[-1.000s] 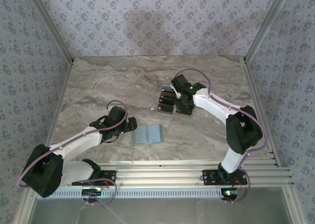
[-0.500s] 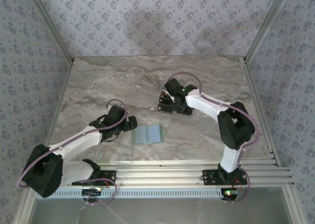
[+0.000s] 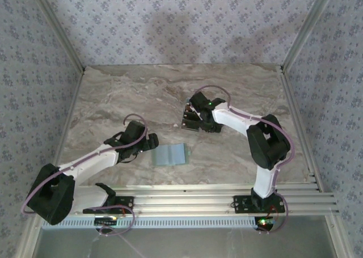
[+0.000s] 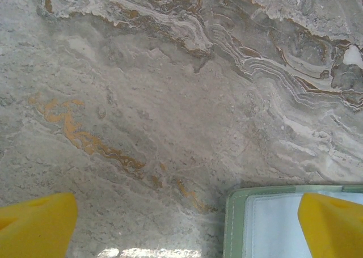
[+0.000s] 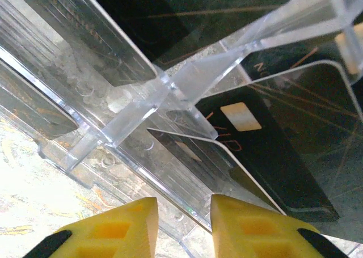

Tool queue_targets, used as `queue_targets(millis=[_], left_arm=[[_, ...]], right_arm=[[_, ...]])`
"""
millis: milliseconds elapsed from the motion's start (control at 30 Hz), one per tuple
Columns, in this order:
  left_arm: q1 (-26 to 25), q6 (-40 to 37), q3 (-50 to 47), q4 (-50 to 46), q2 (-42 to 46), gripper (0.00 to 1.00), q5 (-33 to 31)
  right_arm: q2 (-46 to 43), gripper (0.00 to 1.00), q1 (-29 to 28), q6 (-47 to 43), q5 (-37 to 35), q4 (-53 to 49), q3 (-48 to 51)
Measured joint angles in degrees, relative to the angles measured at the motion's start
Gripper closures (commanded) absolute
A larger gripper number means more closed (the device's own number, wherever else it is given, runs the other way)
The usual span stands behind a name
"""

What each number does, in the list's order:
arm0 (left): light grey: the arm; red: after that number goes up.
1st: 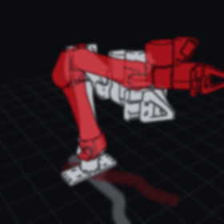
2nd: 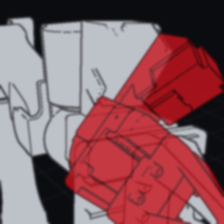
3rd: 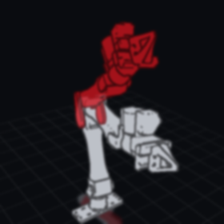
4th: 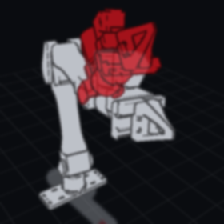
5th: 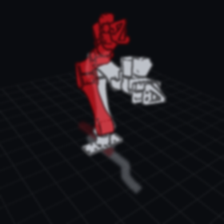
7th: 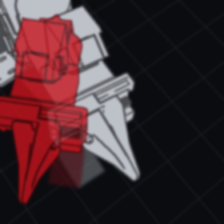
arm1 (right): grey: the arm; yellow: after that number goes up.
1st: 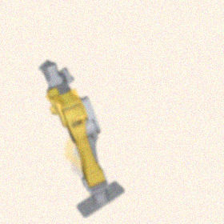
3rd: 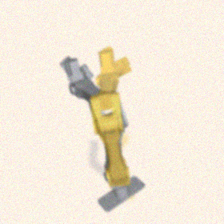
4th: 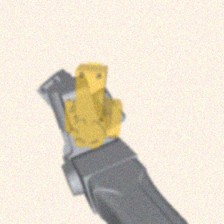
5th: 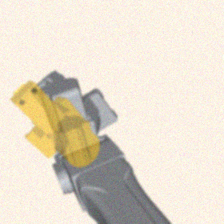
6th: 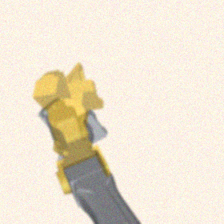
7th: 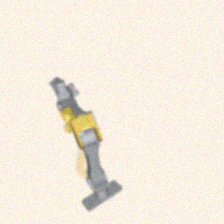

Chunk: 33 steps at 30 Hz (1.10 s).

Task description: Put the credit cards into the card holder

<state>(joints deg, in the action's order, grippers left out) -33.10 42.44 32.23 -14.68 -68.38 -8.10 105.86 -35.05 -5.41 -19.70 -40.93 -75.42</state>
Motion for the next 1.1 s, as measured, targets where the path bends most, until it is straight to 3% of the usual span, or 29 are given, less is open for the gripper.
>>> queue_targets(millis=[167, 567, 1100], left_arm=[[0.0, 0.0, 0.0, 0.04, 0.0, 0.0, 0.0], [0.0, 0.0, 0.0, 0.85, 0.0, 0.0, 0.0], [0.02, -0.02, 0.0, 0.79, 0.0, 0.0, 0.0]], right_arm=[[0.04, 0.83, 0.09, 0.02, 0.11, -0.87, 0.0], [-0.09, 0.97, -0.35, -0.04, 0.15, -1.86, -0.02], [-0.61, 1.0, -1.03, -1.99, -0.87, -4.74, -6.67]])
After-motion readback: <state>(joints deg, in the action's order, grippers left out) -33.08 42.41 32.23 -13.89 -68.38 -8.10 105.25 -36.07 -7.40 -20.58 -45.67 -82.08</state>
